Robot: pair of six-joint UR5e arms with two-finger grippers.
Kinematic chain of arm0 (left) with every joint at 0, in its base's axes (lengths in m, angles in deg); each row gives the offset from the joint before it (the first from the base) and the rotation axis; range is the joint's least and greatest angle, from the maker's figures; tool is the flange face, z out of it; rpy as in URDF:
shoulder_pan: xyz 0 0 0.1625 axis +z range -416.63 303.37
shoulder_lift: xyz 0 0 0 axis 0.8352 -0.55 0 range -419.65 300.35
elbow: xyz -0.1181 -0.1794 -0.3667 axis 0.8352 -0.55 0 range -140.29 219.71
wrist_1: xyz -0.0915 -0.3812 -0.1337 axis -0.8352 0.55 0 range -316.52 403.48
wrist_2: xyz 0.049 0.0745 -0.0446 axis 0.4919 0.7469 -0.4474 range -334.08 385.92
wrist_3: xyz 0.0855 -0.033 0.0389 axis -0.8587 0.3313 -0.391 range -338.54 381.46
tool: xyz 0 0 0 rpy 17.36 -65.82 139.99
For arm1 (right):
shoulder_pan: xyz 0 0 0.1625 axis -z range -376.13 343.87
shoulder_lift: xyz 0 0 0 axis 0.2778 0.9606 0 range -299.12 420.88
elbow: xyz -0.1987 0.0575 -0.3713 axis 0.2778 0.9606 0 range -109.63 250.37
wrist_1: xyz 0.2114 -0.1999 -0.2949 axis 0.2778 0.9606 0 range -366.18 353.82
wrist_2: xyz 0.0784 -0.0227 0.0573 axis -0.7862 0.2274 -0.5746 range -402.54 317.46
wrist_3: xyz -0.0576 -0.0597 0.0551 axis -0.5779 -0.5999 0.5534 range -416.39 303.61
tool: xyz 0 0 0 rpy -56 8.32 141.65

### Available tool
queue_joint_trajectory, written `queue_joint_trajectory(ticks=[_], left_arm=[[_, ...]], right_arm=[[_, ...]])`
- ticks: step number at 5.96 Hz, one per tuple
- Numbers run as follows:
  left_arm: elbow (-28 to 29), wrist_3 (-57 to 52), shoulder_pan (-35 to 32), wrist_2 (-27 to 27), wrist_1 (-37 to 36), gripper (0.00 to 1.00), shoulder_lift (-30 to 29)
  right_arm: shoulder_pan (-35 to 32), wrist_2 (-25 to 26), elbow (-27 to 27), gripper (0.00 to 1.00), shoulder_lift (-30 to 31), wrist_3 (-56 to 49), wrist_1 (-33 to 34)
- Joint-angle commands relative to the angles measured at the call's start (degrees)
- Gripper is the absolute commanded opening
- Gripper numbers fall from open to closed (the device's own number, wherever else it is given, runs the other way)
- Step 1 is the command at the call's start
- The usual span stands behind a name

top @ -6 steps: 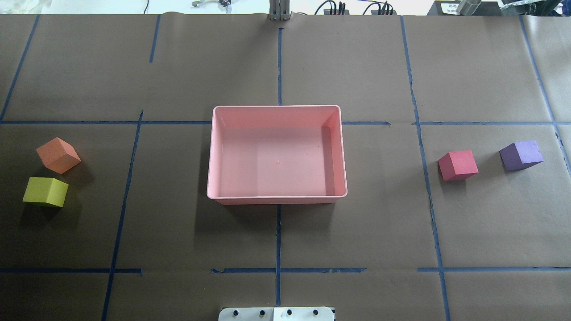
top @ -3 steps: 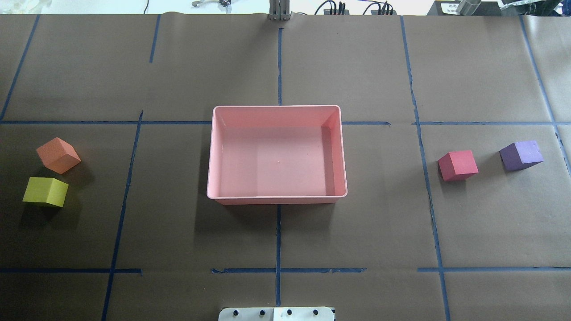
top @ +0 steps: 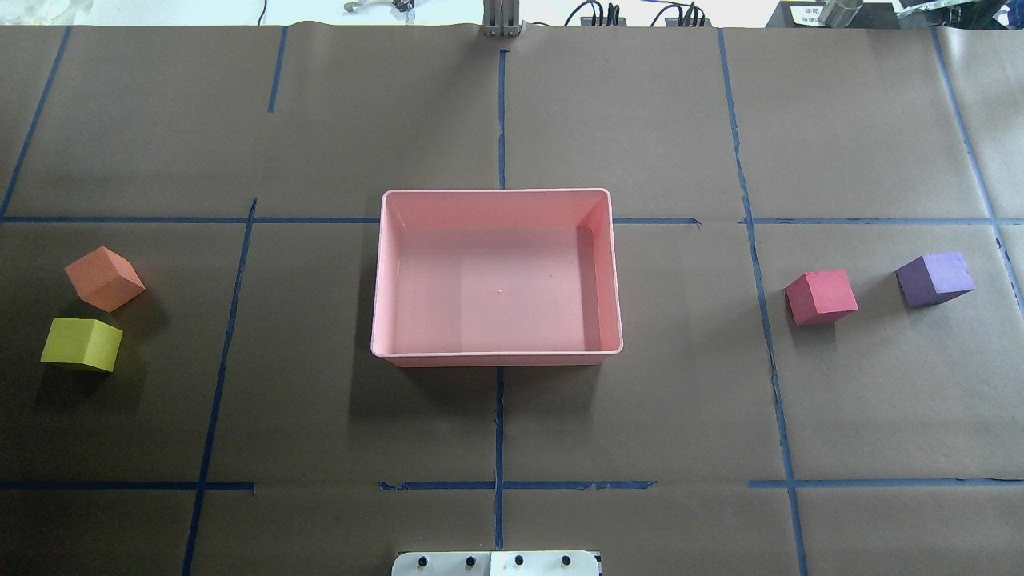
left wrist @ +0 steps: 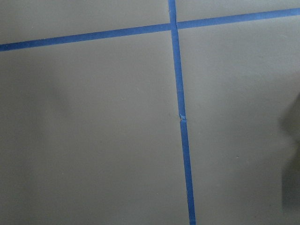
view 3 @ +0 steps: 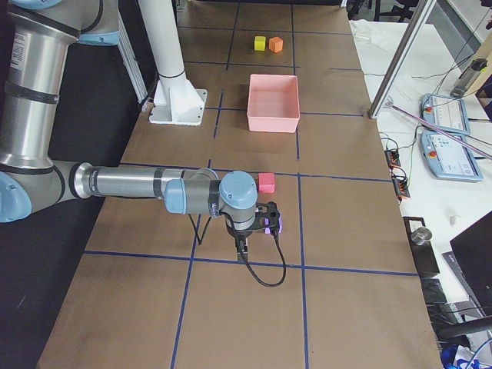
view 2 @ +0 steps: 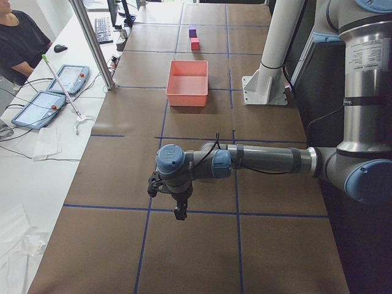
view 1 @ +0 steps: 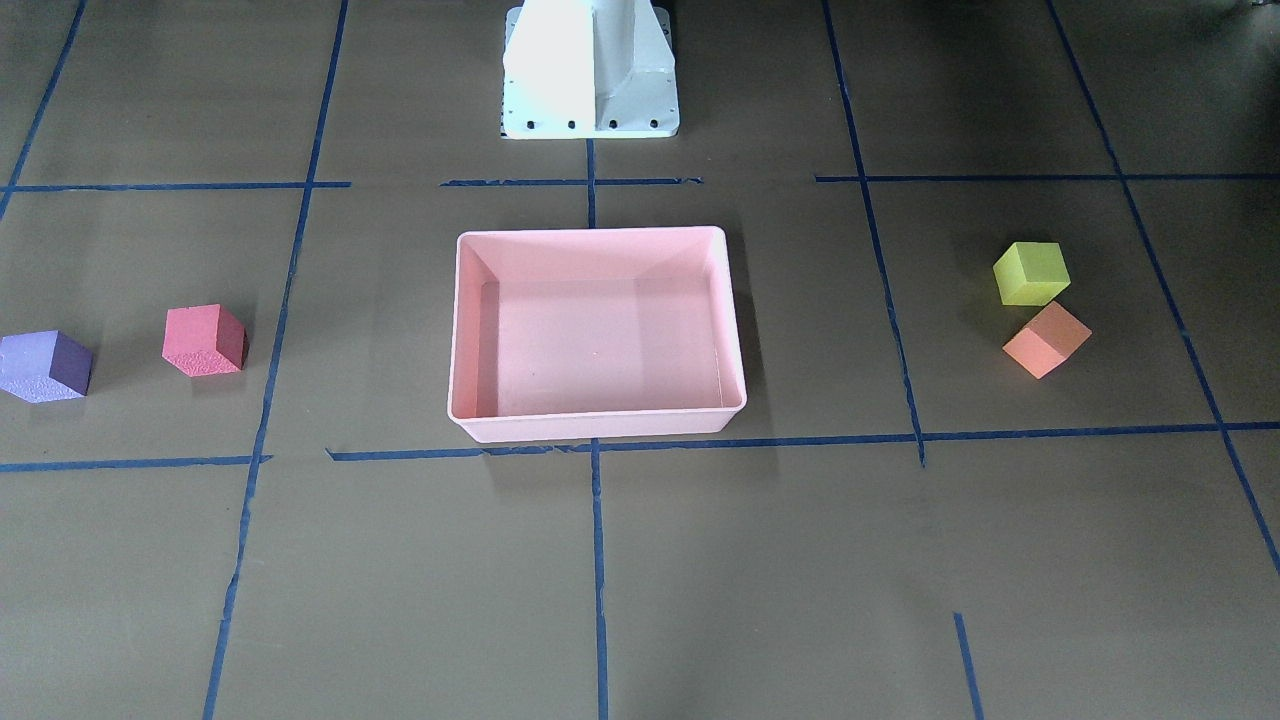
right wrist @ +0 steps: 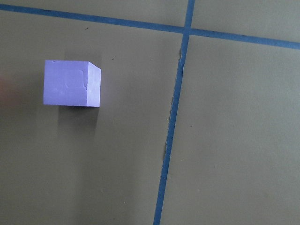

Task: Place blocks into pink bin with both arms

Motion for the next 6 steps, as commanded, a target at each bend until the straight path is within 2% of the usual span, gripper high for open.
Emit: queue_joint_trajectory(ticks=[1,2,3,4,6], left_arm=[[-0.3,-0.1,0.0,0.0,0.1,1.0,0.8],[0.0,0.4,0.1,0.2,0.0,1.0,0.7],[0.0,0.4,0.2,0.2,0.0,1.0,0.8],[0.1,0.5,0.2,0.2,0.0,1.0,0.8],[0.0,0.4,0.2,0.2,0.0,1.0,0.8]], right_arm=[[1.1,-0.1,1.2,1.0,-0.6,0.2,-5.4],[3.5,-0.1,3.2,1.0,-1.0,0.4,-10.1],[6.6,-0.1,6.6,1.0,-5.5,3.3,-11.9],[10.1,0.4,7.8,1.0,-9.1,8.5,-12.1],[16.5,0.7,14.8,1.0,-17.4,17.2,-12.1]])
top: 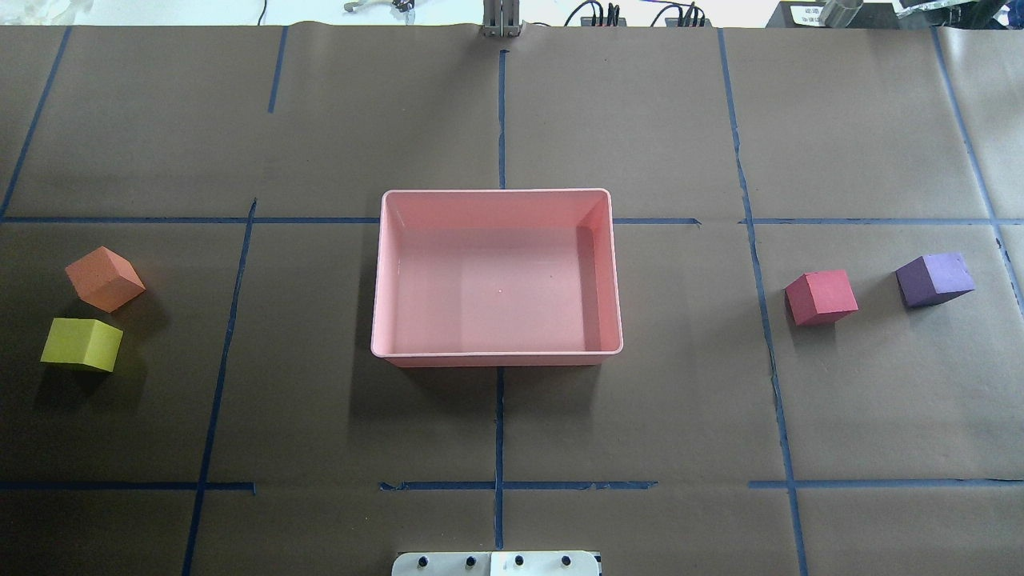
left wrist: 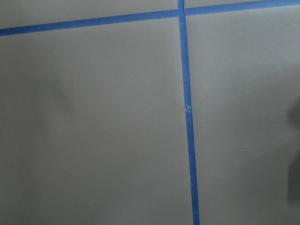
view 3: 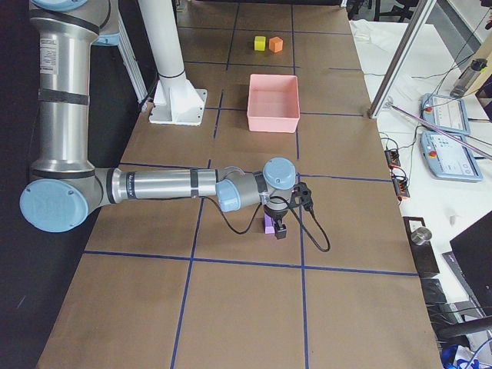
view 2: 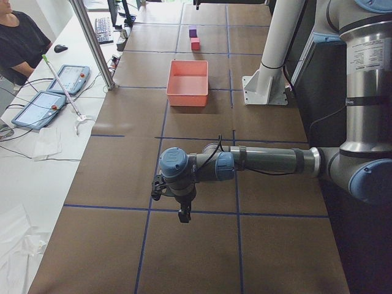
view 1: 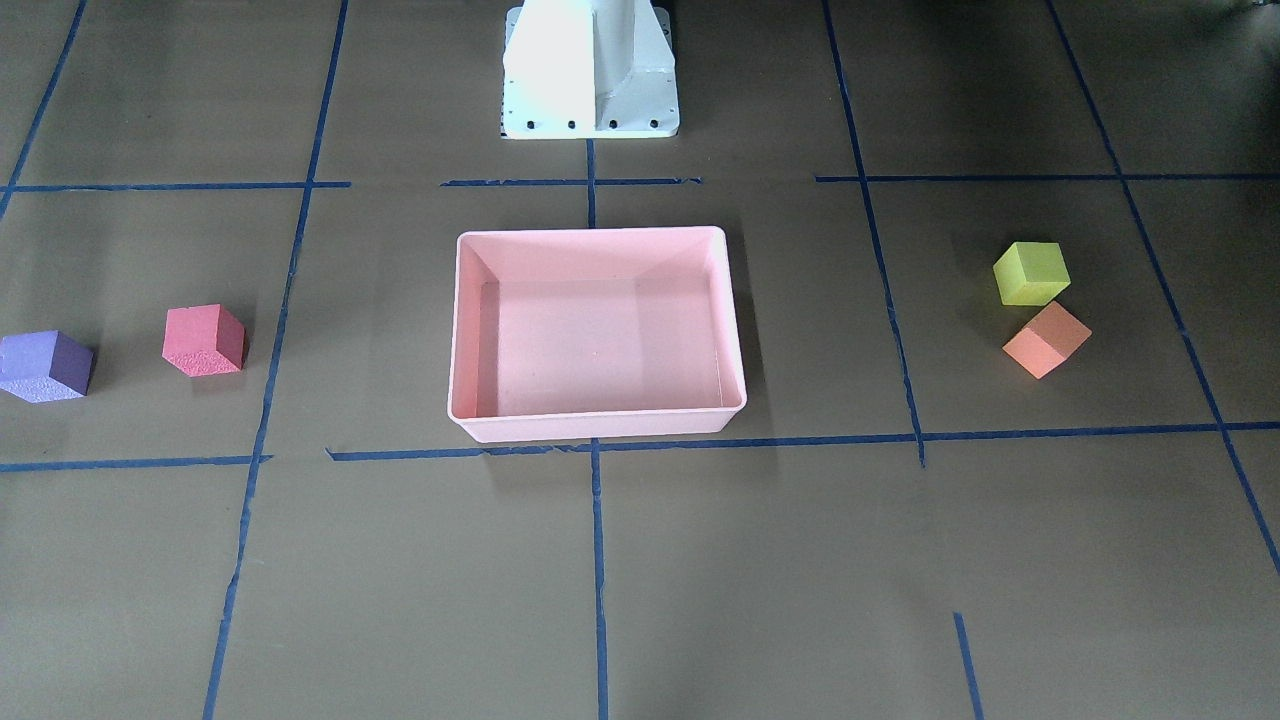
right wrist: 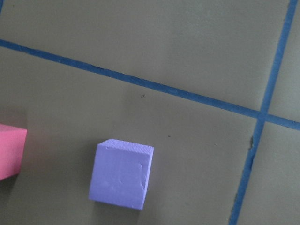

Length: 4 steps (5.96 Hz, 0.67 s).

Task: Place blocks into pink bin with both arms
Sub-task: 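Lower the right gripper onto the purple cube and close it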

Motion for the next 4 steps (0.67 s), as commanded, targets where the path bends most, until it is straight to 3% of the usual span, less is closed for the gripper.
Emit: queue_joint_trajectory(ticks=[1,2,4], left_arm=[[0.1,-0.1,0.0,0.1,0.0,1.0,0.0],[0.1,-0.1,0.0,0.2,0.0,1.0,0.0],[0.0,-0.1,0.0,0.1,0.0,1.0,-0.1]], right_arm=[[6.0,0.5,5.0,1.0,-6.3,7.7,-0.3],[8.0,4.4,4.2,1.0,-6.5,8.9,-0.3],[8.7,5.1,4.7,1.0,-5.6,9.2,-0.2]])
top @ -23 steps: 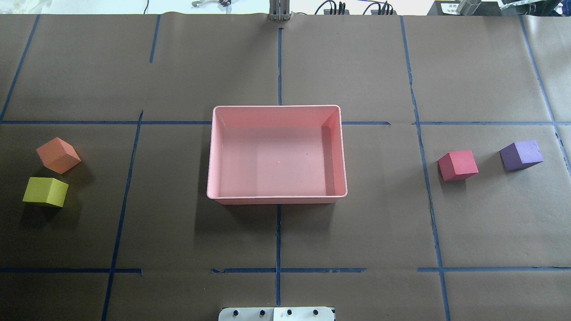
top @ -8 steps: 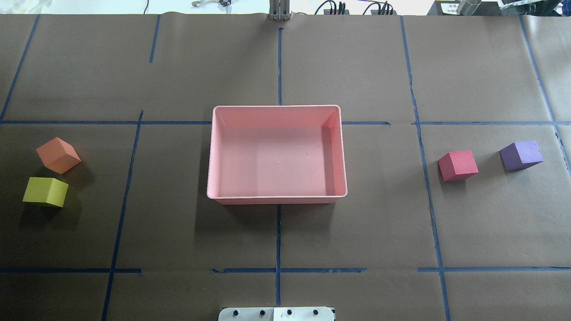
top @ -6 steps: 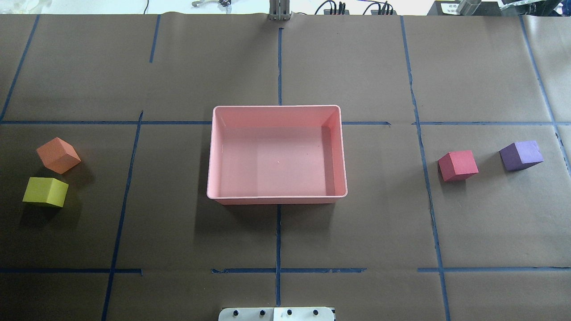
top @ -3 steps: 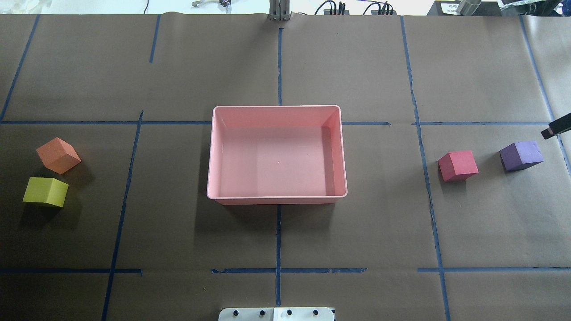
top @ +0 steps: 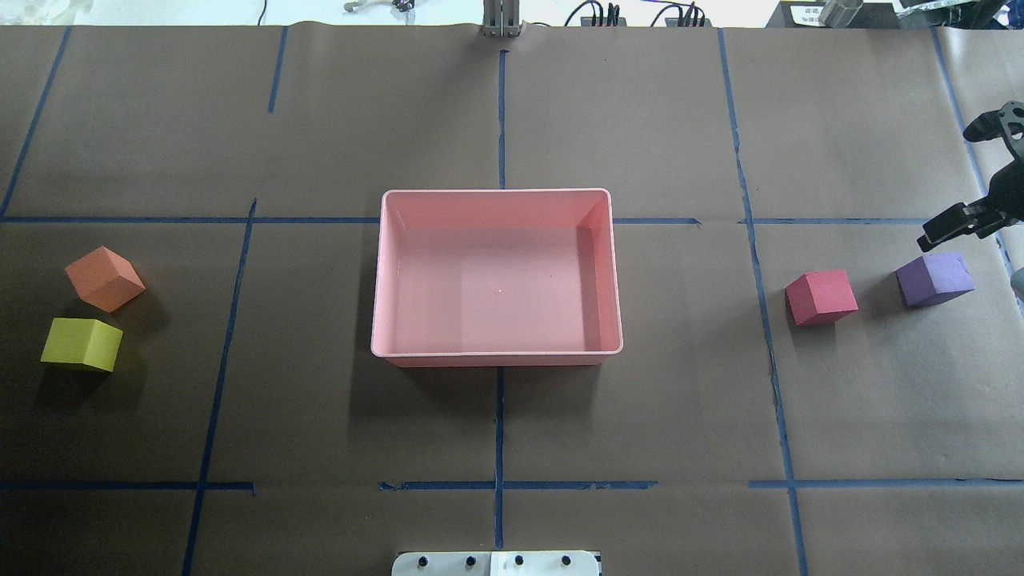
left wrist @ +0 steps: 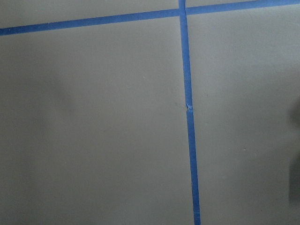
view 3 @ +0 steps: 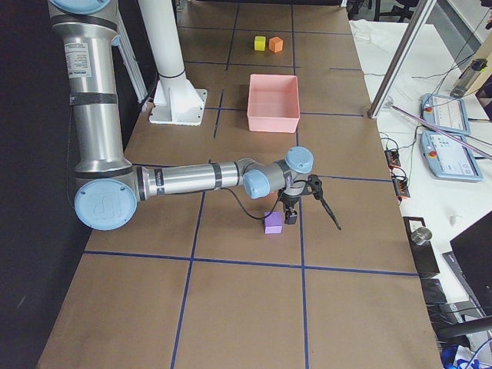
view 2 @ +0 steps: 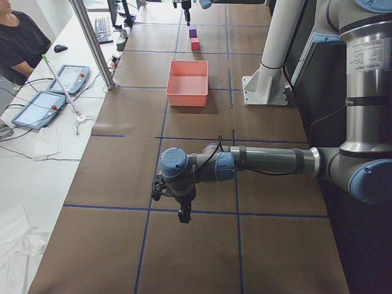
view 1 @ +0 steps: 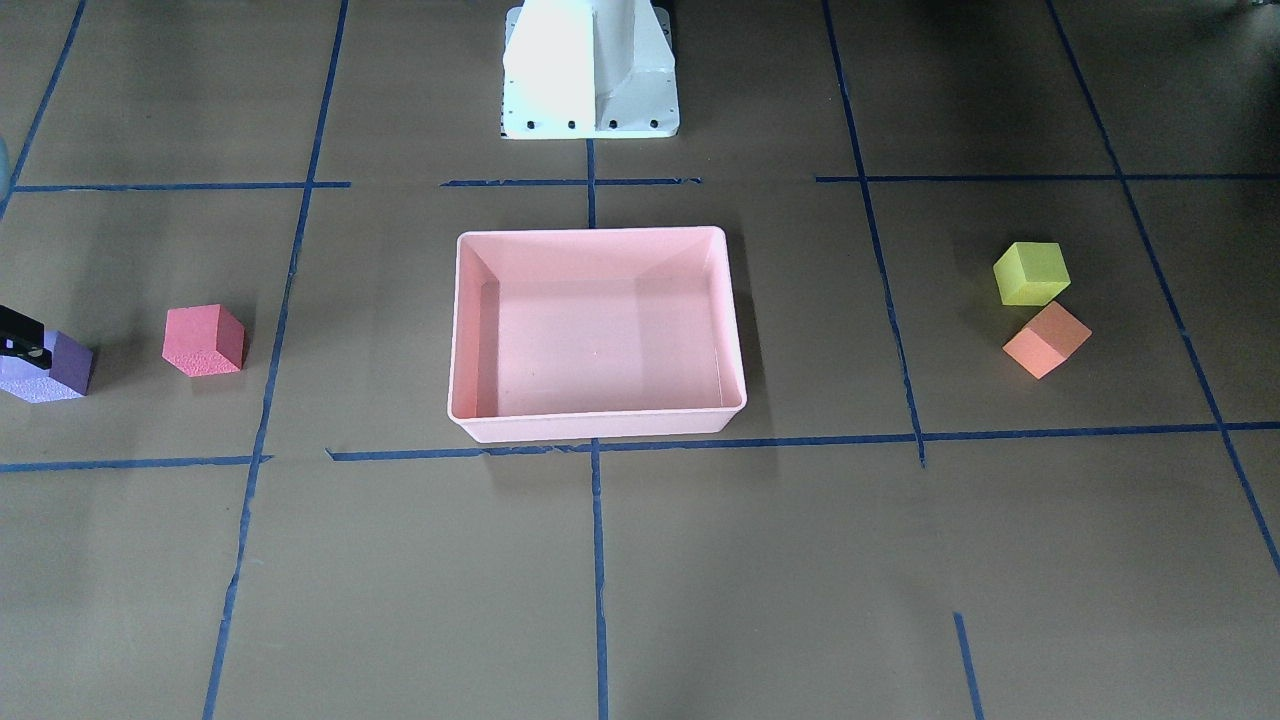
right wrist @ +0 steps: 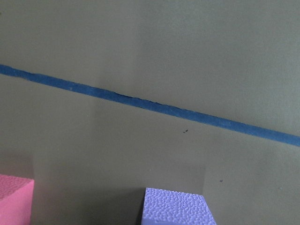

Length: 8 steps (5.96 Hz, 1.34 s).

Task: Place blocks into pink bin with both arms
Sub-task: 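Lower the right gripper onto the purple cube and close it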

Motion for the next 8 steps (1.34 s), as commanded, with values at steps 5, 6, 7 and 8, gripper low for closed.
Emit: queue_joint_trajectory(ticks=[5,6,7,8], left_arm=[[-0.3,0.0,0.0,0.0,0.1,1.0,0.0],[-0.5,0.0,0.0,0.0,0.1,1.0,0.0],[-0.5,-0.1,0.0,0.0,0.1,1.0,0.0],[-0.4,0.0,0.0,0.0,0.0,1.0,0.0]], right_arm=[[4.5,5.9,2.2,1.0,0.4,5.5,0.4],[5.2,5.5,4.1,0.85,-0.1,5.8,0.2],[5.3,5.3,4.1,0.5,-0.3,6.0,0.2],[5.2,5.0,3.1,0.12,-0.2,5.8,0.0]])
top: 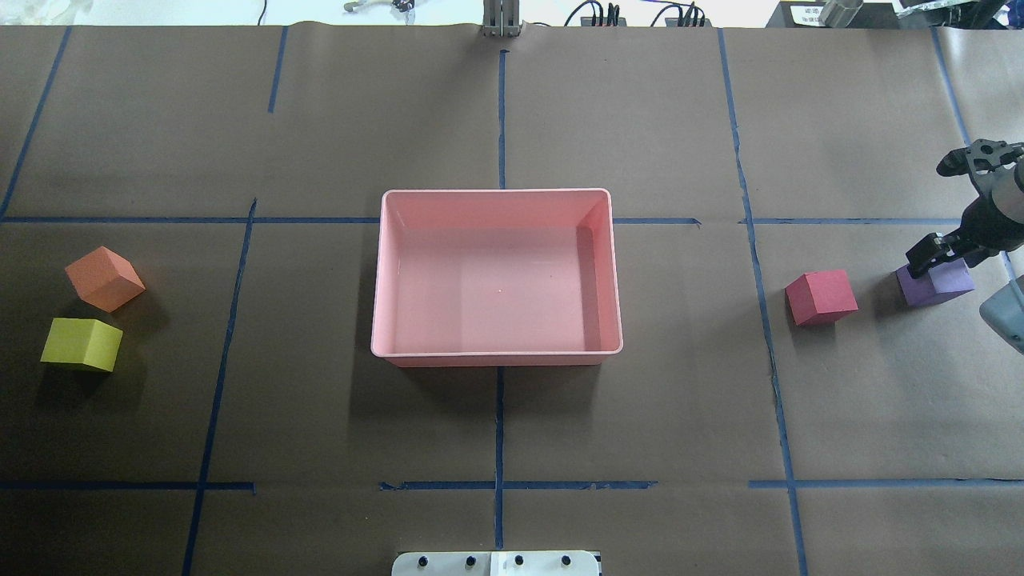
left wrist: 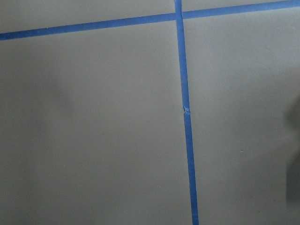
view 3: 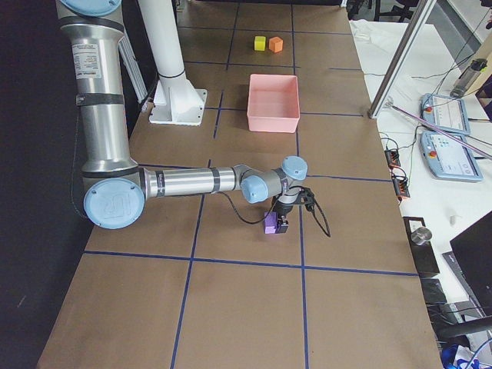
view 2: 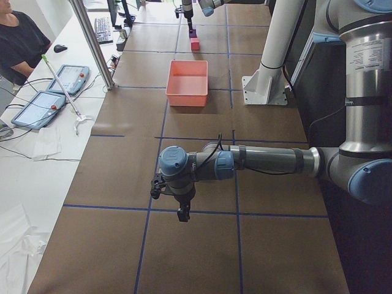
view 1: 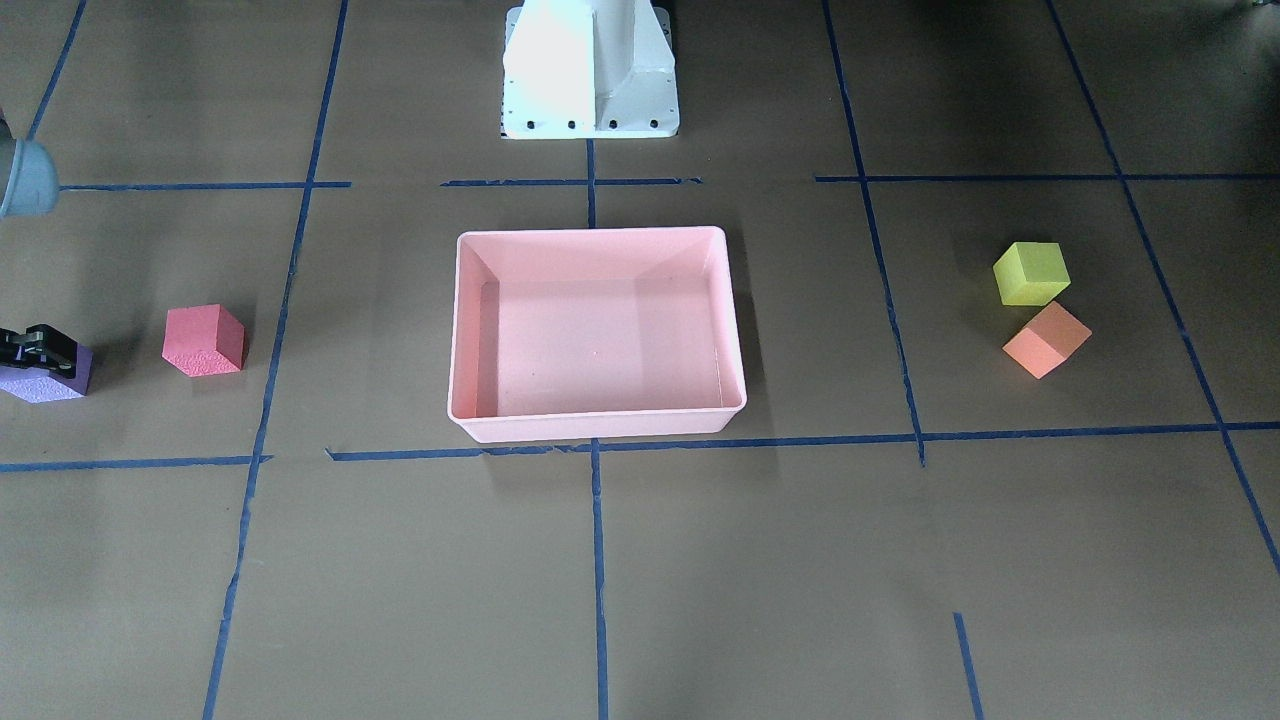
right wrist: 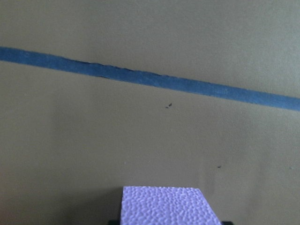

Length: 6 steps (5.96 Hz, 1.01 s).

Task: Place blocks into pink bin with both arms
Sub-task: 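Carry the purple cube into the pink bin and release it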

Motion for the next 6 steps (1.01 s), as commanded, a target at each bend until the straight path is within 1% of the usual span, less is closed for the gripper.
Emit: queue_joint_trajectory(ticks=[1,2,3,4,5,6], left_arm=[[0.0,0.0,0.0,0.0,0.0,1.0,0.0],[0.0,0.0,0.1,0.0,0.0,1.0,-0.3],[-0.3,0.1,0.1,-0.3,-0.1,1.0,-0.4],[-0.5,0.0,0.2,-0.4,0.0,1.0,-1.1],[0.5,-0.3,0.4,-0.4,3.5,1.0,-1.8],[1.8,0.0,0.6,-0.5,7.3,1.0,-1.8]], right_arm=[[-0.4,-0.7,-4.7,0.02,0.8,-0.1,0.4],[-0.5,-1.1,-12.3,0.0,1.2,0.3,5.8],[-0.5,-0.9,-22.5,0.0,-0.6,0.5,17.7],[-0.1,-1.0,-28.5,0.0,-6.5,2.3,27.3],[3.6,-1.2,-30.4,0.0,-11.0,12.6,29.3],[8.8,-1.0,-30.6,0.0,-16.8,20.6,29.4]])
